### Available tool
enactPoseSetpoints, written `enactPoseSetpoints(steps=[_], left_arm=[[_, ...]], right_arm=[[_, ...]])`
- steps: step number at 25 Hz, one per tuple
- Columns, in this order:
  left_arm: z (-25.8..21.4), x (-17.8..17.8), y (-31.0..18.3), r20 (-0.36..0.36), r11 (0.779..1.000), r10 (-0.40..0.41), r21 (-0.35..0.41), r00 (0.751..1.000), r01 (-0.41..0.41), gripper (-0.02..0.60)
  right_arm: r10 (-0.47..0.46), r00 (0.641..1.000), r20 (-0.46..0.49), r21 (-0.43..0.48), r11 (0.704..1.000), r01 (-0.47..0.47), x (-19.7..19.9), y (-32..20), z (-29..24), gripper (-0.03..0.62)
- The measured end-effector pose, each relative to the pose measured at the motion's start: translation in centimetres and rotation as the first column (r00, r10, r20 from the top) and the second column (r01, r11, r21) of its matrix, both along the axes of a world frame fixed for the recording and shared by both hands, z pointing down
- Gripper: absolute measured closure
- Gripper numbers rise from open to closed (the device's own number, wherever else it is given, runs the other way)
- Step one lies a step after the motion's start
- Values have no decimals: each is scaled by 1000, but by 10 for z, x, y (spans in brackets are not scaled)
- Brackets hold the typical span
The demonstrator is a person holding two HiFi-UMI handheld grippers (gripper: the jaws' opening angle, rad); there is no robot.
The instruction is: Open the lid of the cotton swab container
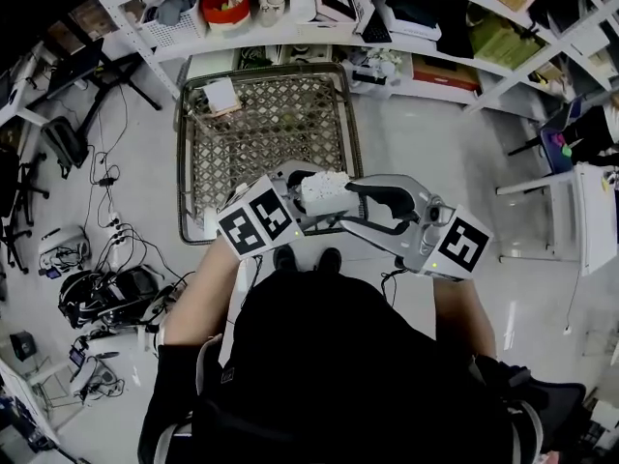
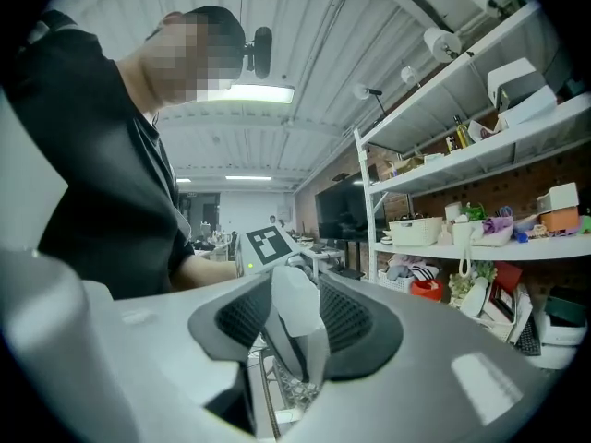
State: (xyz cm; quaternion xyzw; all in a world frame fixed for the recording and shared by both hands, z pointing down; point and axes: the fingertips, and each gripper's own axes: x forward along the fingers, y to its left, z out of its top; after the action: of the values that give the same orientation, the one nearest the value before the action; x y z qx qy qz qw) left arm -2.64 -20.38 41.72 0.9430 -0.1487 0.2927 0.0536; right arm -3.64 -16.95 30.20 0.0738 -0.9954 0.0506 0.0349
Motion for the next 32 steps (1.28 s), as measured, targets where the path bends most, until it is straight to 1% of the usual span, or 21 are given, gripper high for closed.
enactPoseSetpoints(steps=[3, 6, 9, 10, 12, 13, 15, 17, 19, 21, 23, 25, 32], left_arm=[[-3, -9, -4, -8, 999, -38, 8, 999, 38, 370], [-4, -16, -8, -5, 998, -67, 12, 998, 67, 370], [-5, -24, -14, 12, 995, -98, 21, 995, 98, 370], [-6, -27, -16, 14, 994, -110, 22, 994, 110, 370], [-8, -30, -21, 9, 991, -135, 21, 991, 135, 370], [-9, -31, -23, 6, 989, -147, 22, 989, 147, 370], [-11, -32, -26, 8, 985, -168, 39, 986, 168, 370], [-15, -34, -30, 9, 980, -191, 63, 982, 190, 370], [-20, -36, -32, -10, 972, -219, 80, 976, 219, 370], [-28, -40, -33, -42, 963, -254, 84, 966, 257, 370], [-35, -44, -32, -80, 952, -291, 77, 953, 297, 370], [-39, -46, -32, -103, 944, -315, 70, 944, 323, 370], [-39, -46, -39, -88, 939, -332, 64, 939, 338, 370]], right_arm=[[16, 999, 46, 8, 1000, -16, 5, -7, -11, 421], [54, 995, 86, 35, 998, -57, 22, -18, -15, 421], [160, 982, 105, 34, 986, -164, 42, -35, -17, 422], [205, 972, 111, 30, 977, -209, 49, -41, -18, 439], [297, 946, 131, 18, 953, -301, 64, -55, -19, 467], [341, 929, 144, 10, 938, -346, 73, -60, -20, 492], [419, 891, 173, -8, 905, -425, 91, -69, -21, 507], [487, 851, 194, -28, 870, -491, 108, -75, -20, 534], [540, 816, 207, -45, 838, -544, 122, -80, -19, 577], [570, 794, 213, -61, 818, -571, 131, -83, -17, 583], [586, 783, 209, -73, 808, -585, 137, -84, -13, 583], [597, 777, 202, -78, 800, -595, 141, -86, -10, 585], [619, 757, 210, -88, 783, -616, 141, -89, -4, 585]])
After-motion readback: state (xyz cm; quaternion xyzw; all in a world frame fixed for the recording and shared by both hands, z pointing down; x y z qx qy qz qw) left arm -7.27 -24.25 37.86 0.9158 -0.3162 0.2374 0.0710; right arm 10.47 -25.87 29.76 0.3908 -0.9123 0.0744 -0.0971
